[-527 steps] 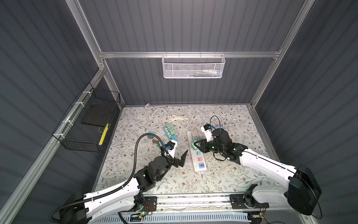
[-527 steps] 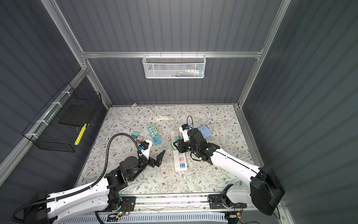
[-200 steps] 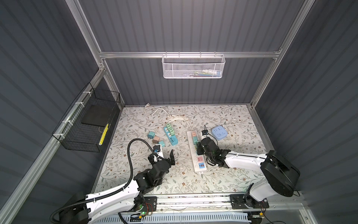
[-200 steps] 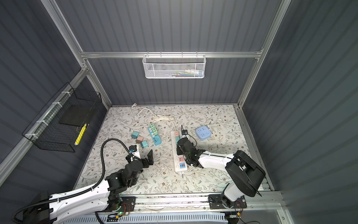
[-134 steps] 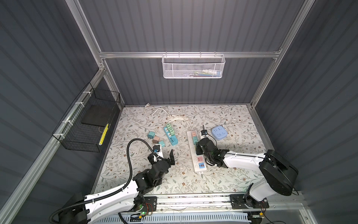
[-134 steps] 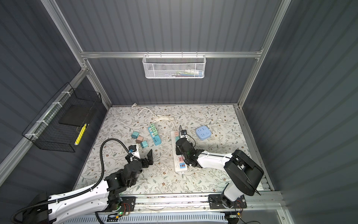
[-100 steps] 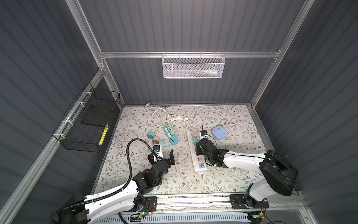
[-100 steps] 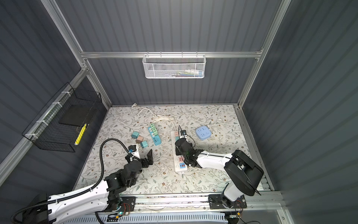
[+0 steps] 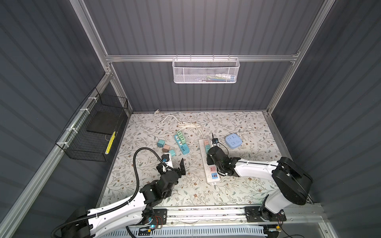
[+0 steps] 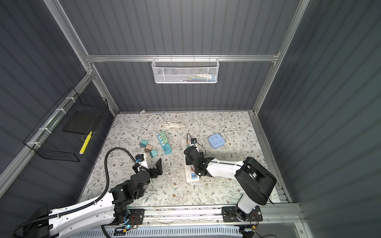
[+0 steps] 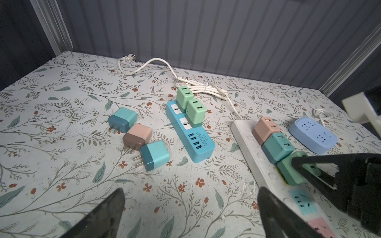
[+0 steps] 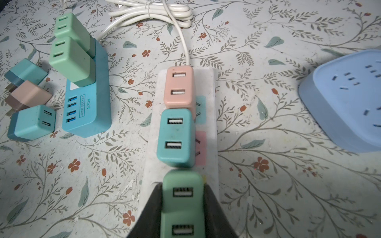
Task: Insert the plug
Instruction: 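Lower green adapter into the socket beside the teal adapter and open right gripper, then raise right gripper off the strip while left gripper moves toward the small teal adapters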
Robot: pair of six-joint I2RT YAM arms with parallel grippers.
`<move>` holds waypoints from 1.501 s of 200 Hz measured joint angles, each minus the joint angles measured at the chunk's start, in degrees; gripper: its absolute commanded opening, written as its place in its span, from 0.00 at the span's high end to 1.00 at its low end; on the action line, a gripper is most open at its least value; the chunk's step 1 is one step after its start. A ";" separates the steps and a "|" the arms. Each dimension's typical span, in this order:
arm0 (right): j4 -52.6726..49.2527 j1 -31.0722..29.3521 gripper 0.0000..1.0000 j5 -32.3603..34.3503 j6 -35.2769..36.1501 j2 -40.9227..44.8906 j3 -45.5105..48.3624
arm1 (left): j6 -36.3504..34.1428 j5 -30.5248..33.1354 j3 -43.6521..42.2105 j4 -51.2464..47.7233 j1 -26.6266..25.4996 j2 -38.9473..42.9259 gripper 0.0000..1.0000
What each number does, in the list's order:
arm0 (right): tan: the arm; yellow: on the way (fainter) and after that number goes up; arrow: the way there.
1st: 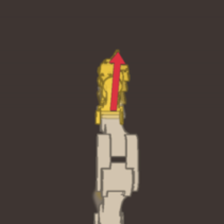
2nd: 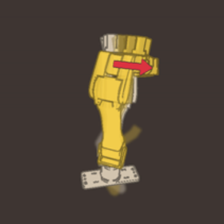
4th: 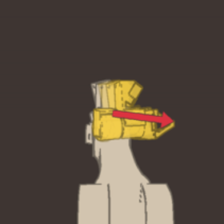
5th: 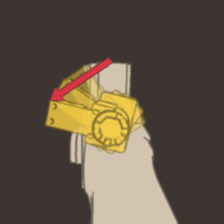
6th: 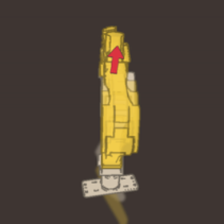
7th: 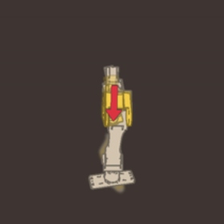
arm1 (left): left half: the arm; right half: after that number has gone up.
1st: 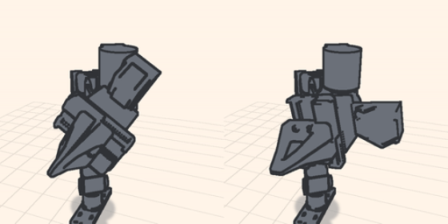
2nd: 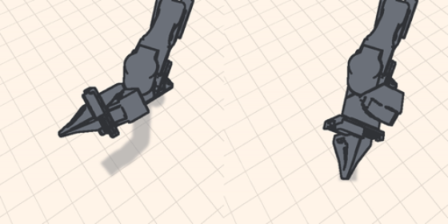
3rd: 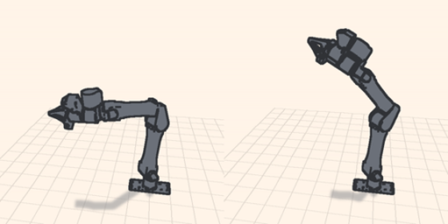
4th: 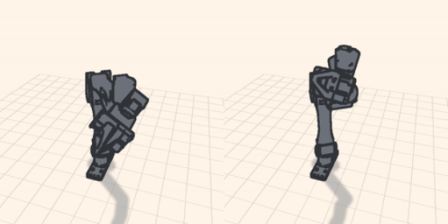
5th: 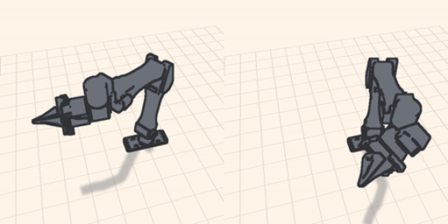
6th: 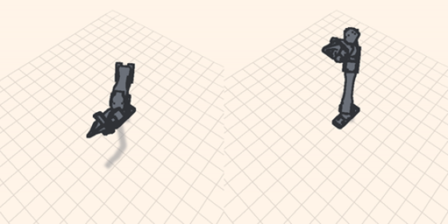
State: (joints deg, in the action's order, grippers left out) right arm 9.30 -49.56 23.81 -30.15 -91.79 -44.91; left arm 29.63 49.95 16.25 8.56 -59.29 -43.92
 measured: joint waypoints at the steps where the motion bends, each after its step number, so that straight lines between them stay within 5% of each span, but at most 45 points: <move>1: -0.09 -0.02 0.82 0.04 -0.07 0.00 -0.02 | 0.00 0.00 0.00 0.00 0.00 0.07 0.00; 164: -9.99 -3.69 0.75 8.81 -3.78 -6.40 -7.93 | 0.59 0.28 -0.04 -1.86 0.00 1.11 0.00; 233: -16.94 -3.19 0.41 3.43 -2.10 -4.79 -9.53 | 0.92 0.72 0.04 -4.72 0.00 3.19 0.00; 300: -19.17 1.22 0.35 -2.71 1.11 6.08 -13.84 | 0.87 0.94 2.40 -7.93 0.00 5.18 0.00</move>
State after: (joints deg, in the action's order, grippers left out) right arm -9.87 -48.34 21.10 -29.04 -85.71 -58.74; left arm 30.50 50.89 18.65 0.62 -59.29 -38.74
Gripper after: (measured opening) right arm 0.650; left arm 0.999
